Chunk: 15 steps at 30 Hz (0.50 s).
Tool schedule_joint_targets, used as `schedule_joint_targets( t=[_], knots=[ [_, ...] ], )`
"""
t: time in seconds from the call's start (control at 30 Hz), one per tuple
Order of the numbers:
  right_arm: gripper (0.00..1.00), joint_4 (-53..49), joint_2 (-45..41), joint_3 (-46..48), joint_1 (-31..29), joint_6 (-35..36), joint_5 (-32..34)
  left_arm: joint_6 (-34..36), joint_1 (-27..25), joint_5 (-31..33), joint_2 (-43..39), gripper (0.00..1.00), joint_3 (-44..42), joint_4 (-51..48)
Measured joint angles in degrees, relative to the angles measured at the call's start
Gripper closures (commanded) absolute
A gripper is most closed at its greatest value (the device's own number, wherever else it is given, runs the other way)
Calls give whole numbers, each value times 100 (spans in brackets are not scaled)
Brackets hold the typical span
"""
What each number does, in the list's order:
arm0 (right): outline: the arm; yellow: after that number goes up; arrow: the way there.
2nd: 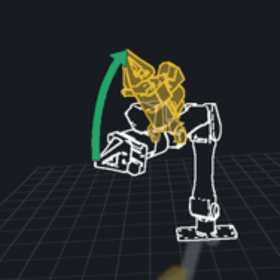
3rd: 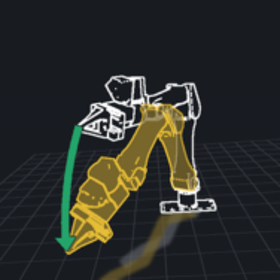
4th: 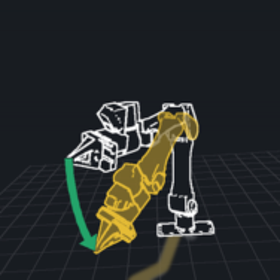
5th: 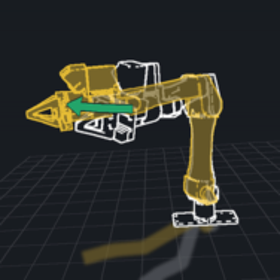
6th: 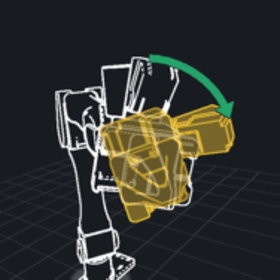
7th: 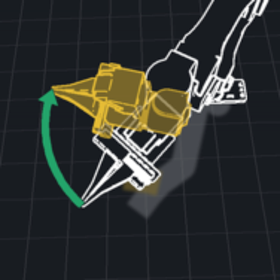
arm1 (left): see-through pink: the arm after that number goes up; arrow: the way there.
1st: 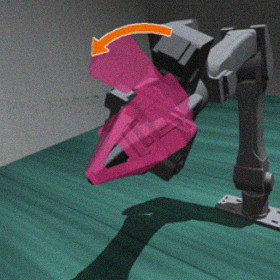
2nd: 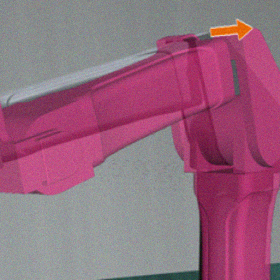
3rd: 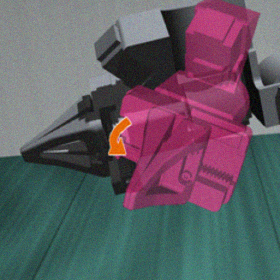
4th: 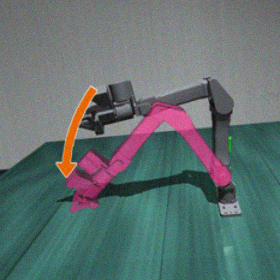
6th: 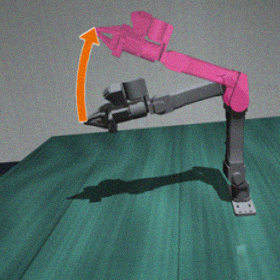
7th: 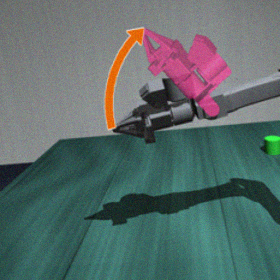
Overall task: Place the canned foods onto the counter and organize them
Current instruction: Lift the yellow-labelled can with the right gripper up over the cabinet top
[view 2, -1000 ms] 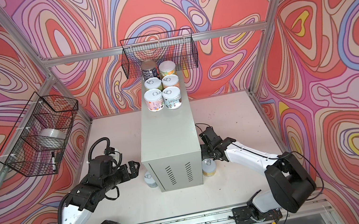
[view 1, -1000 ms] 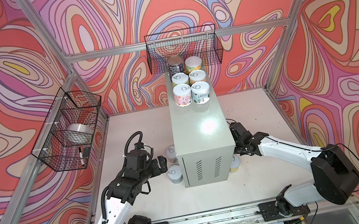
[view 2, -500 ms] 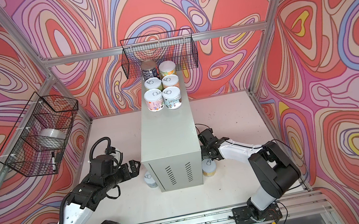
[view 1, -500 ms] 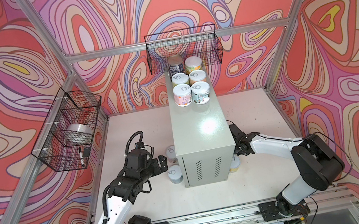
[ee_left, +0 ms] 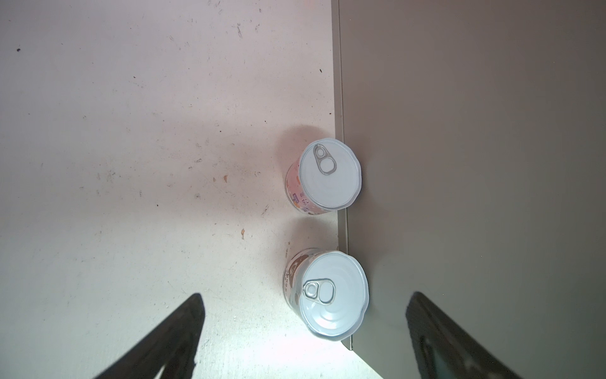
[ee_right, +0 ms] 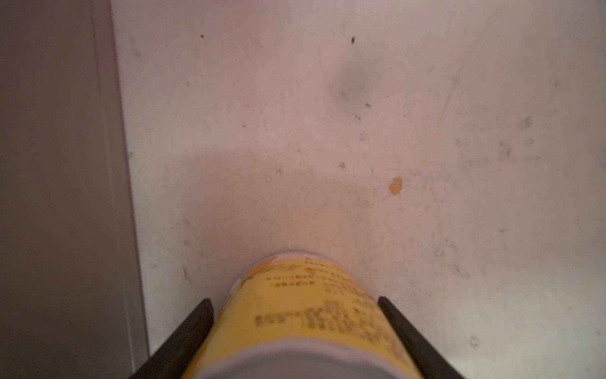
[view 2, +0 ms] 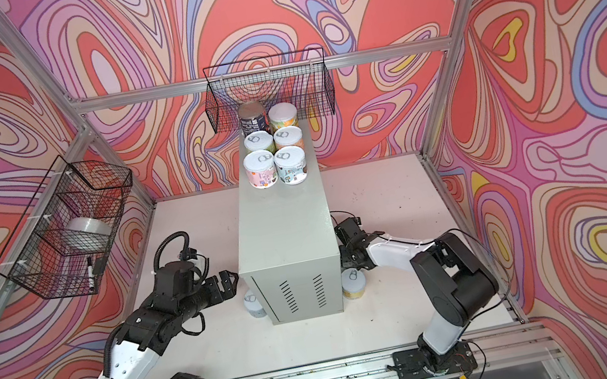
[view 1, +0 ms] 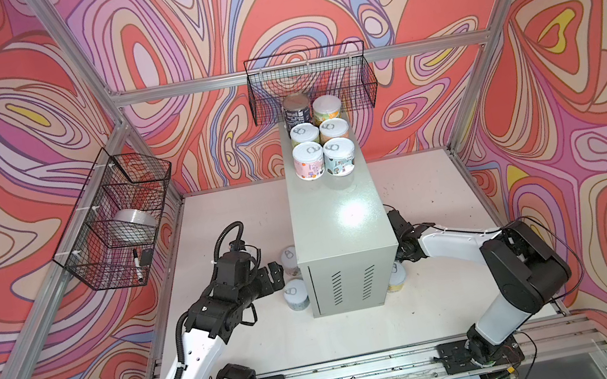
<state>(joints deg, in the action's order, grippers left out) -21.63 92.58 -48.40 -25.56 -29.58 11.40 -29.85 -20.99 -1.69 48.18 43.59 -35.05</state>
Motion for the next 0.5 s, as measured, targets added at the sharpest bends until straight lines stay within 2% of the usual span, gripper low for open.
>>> schedule_joint_targets(
  t=[0.17, 0.5],
  knots=[
    [100, -743, -529, -254, 26, 144, 44, -2, 0, -87, 85, 4, 0, 63],
    [100, -2898, -1445, -2481, 85, 756, -142, 24, 0, -155, 164, 4, 57, 59]
  ],
)
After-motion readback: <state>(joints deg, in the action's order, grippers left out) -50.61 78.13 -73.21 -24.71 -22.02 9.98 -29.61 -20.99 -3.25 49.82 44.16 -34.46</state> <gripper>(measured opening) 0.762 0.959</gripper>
